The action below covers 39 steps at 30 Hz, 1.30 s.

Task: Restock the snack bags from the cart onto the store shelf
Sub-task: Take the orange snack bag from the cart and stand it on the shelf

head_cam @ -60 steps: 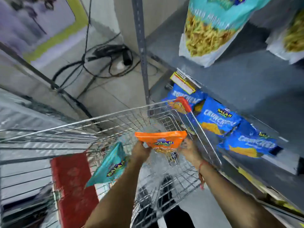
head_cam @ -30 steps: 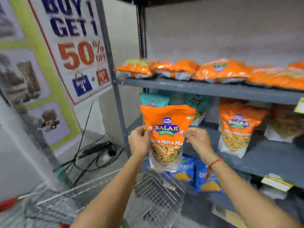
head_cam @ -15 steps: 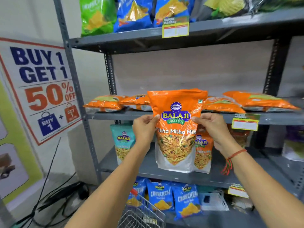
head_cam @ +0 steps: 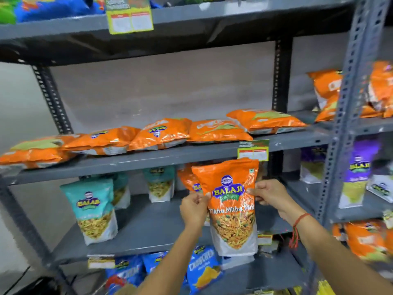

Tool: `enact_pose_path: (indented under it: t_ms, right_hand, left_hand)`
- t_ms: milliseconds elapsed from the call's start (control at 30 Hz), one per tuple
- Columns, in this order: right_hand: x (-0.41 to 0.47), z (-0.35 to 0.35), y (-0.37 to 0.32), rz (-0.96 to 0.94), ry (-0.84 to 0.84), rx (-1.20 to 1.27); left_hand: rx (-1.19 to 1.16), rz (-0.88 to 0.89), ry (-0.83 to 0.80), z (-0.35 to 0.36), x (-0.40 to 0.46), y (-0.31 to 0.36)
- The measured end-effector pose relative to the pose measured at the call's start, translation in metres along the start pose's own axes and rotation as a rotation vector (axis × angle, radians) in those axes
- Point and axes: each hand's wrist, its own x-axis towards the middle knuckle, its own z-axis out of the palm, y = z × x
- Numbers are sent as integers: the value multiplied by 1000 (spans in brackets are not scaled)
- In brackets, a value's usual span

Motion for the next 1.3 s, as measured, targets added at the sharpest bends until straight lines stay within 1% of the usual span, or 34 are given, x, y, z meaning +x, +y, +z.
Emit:
enact_pose_path:
  t_ms: [167, 333, 533, 633, 733, 867, 1000, 1067, 1100, 1167, 1233, 1267, 1300]
  right_hand:
    - [55, -57, 47, 21, 95, -66]
    - [111, -96, 85, 18, 155, -71]
    - [162, -118, 119, 38, 188, -88]
    - [178, -123, 132, 55, 183, -79]
    - [185, -127, 136, 54, 180, -84]
    - [188, -128, 139, 35, 221, -78]
    - [183, -124, 137, 61, 302, -13]
    - [178, -121, 136, 83, 318, 4]
    - [176, -118, 135, 91, 362, 5]
    - [164, -106, 125, 67, 538, 27]
    - [143, -80, 101, -21, 693, 90]
    - [132, -63, 88, -67, 720, 160]
    - [120, -43, 74, -105, 708, 236]
  left_hand:
    - [-29, -55, -68, 98, 38, -36]
    - [-46, -79, -128, 184, 102, -101]
    - [25, -60, -81, 232, 122, -94]
    - [-23, -88, -85, 243, 125, -92]
    - [-54, -93, -68, 251, 128, -91]
    - [-120, -138, -122, 253, 131, -92]
    - [-67, -130, -223, 247, 127, -91]
    - [-30, -108, -234, 236, 122, -85]
    - [-23, -87, -223, 229, 118, -81]
    - [-41, -48, -179, 206, 108, -71]
    - [-80, -2, -120, 175, 96, -60]
    - [-98, 23, -90, 157, 90, -53]
    - [-113, 51, -61, 137, 84, -47]
